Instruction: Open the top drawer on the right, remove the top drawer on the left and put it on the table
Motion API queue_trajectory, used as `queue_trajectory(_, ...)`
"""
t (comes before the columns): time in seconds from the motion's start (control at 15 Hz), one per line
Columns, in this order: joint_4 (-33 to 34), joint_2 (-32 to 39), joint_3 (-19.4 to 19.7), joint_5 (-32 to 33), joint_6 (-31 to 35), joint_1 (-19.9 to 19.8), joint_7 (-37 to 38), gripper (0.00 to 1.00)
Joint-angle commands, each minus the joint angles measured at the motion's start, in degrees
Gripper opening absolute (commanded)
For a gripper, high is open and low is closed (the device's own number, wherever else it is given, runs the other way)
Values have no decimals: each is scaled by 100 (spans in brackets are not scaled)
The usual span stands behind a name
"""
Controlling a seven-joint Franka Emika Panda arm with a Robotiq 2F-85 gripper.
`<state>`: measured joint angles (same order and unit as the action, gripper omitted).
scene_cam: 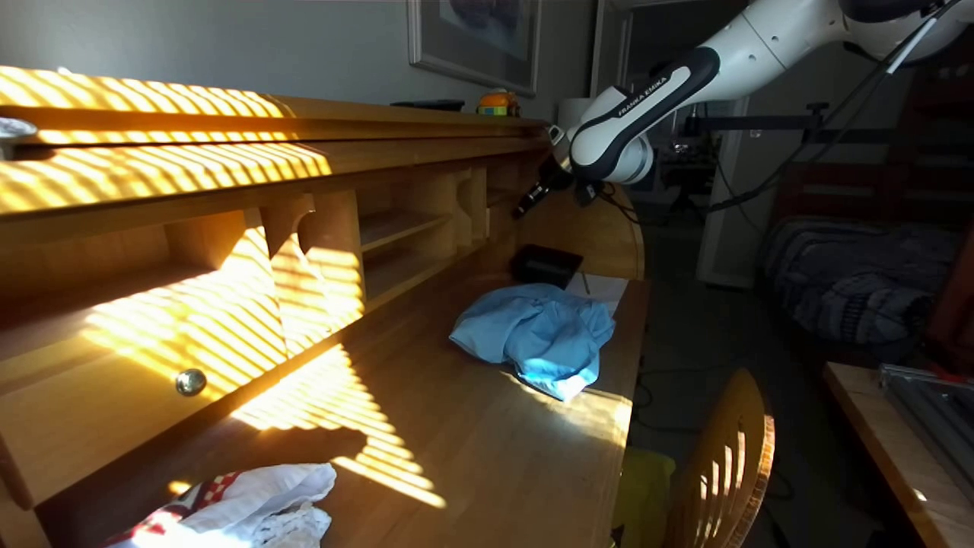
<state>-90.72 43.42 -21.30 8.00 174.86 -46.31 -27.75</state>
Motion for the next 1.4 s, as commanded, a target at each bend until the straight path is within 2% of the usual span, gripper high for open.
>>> queue_trajectory(0.0, -418, -220, 206, 22, -317, 63, -156, 5)
queue_trajectory(0.53, -733, -448, -90, -138, -473, -146, -497, 5)
queue_trajectory(0.8, -811, -505, 166, -50, -423, -44, -573, 5)
queue_trajectory(1.0, -997, -569, 682, 41, -360, 239, -461, 5)
queue_trajectory(1.27, -1243, -578, 762, -17, -362, 300, -528, 5)
queue_trajectory(1.33, -1278, -619, 931, 34, -331, 454, -429, 46)
